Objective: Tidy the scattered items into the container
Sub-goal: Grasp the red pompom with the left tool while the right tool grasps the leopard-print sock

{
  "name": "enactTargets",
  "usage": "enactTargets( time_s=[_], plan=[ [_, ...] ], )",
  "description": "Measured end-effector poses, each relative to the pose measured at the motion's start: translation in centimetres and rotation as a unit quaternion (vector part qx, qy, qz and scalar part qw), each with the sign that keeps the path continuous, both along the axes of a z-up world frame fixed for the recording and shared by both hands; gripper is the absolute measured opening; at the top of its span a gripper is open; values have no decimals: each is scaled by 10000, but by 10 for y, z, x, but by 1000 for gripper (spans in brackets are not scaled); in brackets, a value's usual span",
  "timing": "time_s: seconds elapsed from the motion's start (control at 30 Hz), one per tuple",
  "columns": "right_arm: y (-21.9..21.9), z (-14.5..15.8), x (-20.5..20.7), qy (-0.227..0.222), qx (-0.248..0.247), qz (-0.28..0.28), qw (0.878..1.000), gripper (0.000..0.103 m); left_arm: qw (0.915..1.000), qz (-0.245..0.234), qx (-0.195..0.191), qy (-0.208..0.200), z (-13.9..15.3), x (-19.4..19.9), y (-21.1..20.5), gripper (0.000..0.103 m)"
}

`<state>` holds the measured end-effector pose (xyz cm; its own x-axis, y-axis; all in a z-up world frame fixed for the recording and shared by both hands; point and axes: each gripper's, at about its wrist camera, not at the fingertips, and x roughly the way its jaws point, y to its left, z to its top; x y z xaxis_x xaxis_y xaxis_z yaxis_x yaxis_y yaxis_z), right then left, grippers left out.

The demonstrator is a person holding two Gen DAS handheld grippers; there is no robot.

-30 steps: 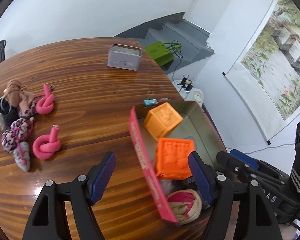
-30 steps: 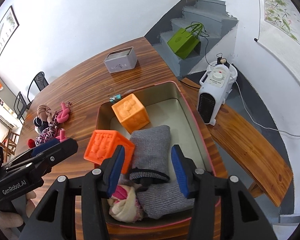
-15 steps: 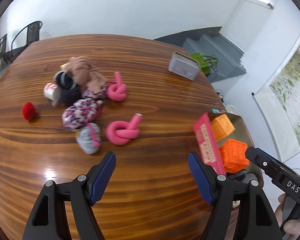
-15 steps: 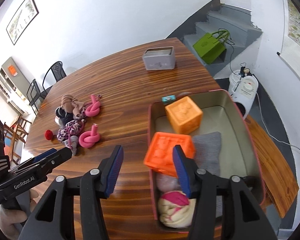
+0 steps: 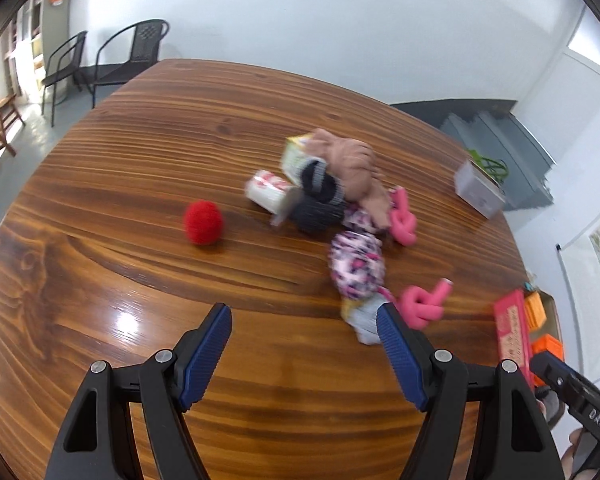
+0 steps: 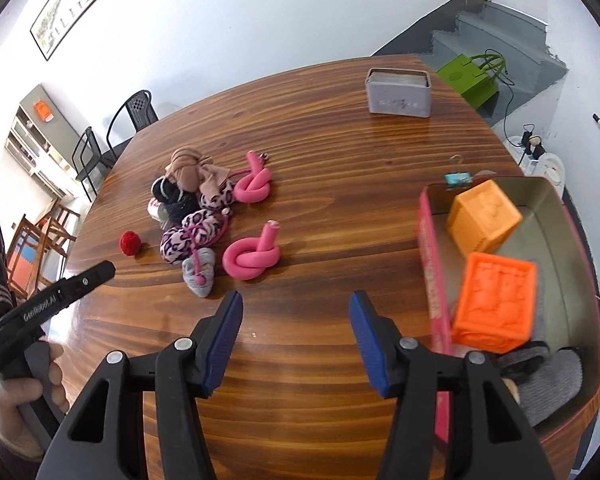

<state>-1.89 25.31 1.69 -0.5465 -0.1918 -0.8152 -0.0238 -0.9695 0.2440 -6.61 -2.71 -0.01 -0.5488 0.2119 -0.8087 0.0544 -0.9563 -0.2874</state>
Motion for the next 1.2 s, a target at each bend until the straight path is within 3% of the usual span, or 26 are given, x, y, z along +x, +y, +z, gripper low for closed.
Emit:
enactTargets(
  time_s=[0.3, 0.83, 0.93, 1.0, 1.2],
  plan=[
    [-32, -12, -11, -176, 43, -125, 9998, 60, 9999, 115, -72, -88, -23, -40, -50, 76],
    [-63, -29, -30, -387, 145, -437, 9982, 60, 9991, -279, -32, -305, -69, -100, -61, 76],
    [-68, -30, -34, -397, 172, -443, 9981, 60, 9989, -326, -50, -337, -75, -107, -62, 65],
    [-71, -31, -37, -397, 195, -435, 9981, 60, 9982, -388, -83, -453, -83, -110, -62, 40],
    [-85, -28, -54, -289, 202, -305, 9989, 60, 9979, -514, -223, -314, -81, -102, -63, 38]
  ],
)
